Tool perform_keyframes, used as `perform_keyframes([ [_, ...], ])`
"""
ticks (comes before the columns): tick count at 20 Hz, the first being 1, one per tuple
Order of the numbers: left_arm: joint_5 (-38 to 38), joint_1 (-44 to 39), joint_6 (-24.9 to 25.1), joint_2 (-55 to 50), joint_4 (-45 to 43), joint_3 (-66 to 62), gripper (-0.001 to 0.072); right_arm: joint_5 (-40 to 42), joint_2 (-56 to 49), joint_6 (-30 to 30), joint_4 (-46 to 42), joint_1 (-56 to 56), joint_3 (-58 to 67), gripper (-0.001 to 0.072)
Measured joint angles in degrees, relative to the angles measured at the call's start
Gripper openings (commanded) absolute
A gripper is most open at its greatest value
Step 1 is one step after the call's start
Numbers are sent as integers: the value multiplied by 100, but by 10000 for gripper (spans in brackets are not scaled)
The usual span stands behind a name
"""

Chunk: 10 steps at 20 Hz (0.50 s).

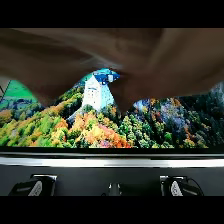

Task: Fold the shirts.

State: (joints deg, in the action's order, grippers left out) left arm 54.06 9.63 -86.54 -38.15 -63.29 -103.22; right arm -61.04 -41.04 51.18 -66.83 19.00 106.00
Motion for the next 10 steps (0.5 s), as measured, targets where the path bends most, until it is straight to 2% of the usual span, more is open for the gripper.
perform_keyframes([
  [5,459,0,-81,17,-348,-280,22,-396,184,205,-260,0,120,15],
  [10,1716,-2,-94,-809,-726,81,22,-1720,-1080,435,-162,-2,138,14],
])
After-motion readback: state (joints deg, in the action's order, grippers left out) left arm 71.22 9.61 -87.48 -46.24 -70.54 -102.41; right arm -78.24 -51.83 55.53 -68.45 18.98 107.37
